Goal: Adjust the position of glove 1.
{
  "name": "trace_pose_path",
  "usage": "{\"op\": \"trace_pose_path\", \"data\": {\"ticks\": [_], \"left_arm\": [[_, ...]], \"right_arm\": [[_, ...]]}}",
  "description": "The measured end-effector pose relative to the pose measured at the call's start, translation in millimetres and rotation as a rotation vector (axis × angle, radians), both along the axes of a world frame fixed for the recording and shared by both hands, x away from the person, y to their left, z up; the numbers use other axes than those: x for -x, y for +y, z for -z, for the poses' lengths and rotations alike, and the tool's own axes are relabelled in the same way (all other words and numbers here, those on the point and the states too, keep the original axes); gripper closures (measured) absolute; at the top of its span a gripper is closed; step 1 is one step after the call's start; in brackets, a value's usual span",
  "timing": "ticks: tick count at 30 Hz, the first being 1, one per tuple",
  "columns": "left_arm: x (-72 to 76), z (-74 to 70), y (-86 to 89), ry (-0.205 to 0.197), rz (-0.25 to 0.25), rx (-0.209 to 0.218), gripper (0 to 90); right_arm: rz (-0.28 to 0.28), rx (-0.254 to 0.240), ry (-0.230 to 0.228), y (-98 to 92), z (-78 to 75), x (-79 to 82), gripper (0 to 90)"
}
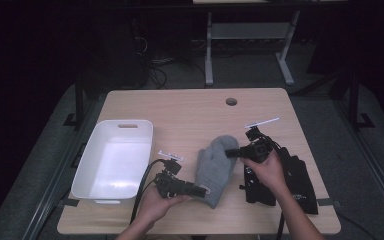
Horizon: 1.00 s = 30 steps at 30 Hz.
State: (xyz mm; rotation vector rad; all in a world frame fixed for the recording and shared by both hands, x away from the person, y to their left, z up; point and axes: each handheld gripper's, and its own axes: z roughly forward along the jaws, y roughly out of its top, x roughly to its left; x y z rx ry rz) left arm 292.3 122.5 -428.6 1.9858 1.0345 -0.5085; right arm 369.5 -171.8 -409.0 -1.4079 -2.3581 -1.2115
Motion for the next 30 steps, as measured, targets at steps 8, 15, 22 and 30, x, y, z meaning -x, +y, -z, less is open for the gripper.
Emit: {"op": "trace_pose_path", "data": {"ticks": [8,15,22,30], "left_arm": [[0.9,-19.2,8.5,-0.051,-0.007,-0.009,49.0],[-0.4,-33.1,18.8,-0.08,-0.011,-0.005,49.0],[-2.8,-44.9,32.3,-0.094,-0.024,-0.003,48.9],[-3.2,-58.3,49.2,-0.115,-0.044,0.008,48.9]], "right_arm": [[-0.007,-0.022,-0.034,5.6,-23.3,-1.3,76.8],[-0.024,-0.042,-0.056,13.2,-41.8,-4.8,76.8],[-0.038,-0.063,-0.062,23.9,-57.1,-10.5,76.8],[-0.059,-0.066,-0.079,41.1,-76.0,-16.4,76.7]]}}
